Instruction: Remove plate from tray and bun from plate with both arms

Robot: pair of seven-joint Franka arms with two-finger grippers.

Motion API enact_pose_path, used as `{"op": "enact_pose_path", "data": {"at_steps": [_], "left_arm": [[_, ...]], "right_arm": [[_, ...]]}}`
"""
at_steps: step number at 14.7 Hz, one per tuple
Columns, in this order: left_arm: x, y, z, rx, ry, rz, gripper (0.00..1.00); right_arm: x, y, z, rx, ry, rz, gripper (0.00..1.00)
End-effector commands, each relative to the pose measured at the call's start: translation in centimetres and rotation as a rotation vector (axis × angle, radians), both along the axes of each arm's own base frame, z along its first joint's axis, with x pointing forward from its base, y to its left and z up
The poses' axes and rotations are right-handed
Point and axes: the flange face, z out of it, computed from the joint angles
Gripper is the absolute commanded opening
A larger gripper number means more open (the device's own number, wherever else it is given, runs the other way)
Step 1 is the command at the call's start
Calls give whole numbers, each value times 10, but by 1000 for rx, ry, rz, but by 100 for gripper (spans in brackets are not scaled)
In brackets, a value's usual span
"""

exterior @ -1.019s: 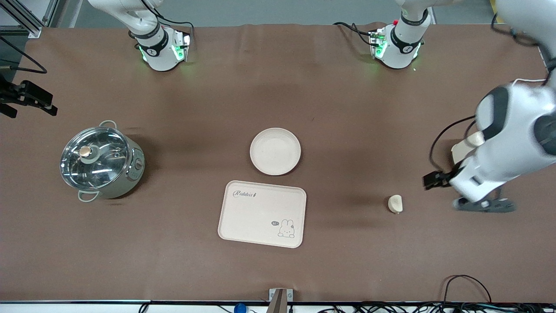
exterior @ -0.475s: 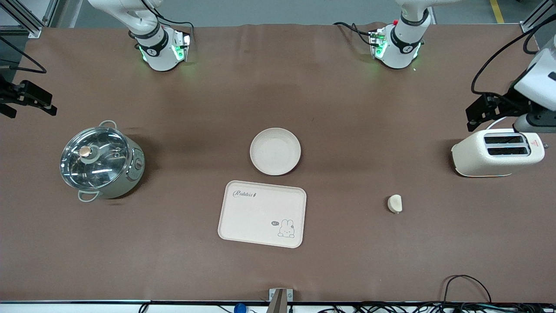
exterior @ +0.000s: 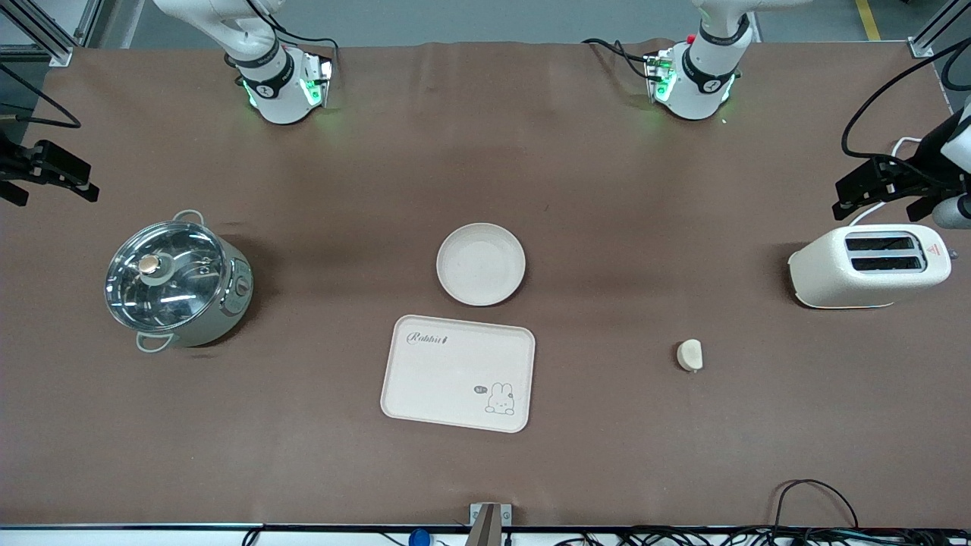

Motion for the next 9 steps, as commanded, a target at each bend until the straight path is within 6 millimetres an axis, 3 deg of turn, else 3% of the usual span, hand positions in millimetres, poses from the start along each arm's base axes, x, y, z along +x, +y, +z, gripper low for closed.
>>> {"op": "enact_pose_path", "data": {"at_steps": [1, 3, 9], "left_arm": [[-28, -6, 0, -3, -38, -9, 100], [-37, -8, -4, -4, -50, -15, 100], [-22, -8, -3, 4, -58, -34, 100]], "right_arm": [[-5, -3, 1, -8, 2, 5, 100], [-5, -3, 1, -8, 2, 5, 100], [-7, -32, 2, -4, -1, -39, 100]]}}
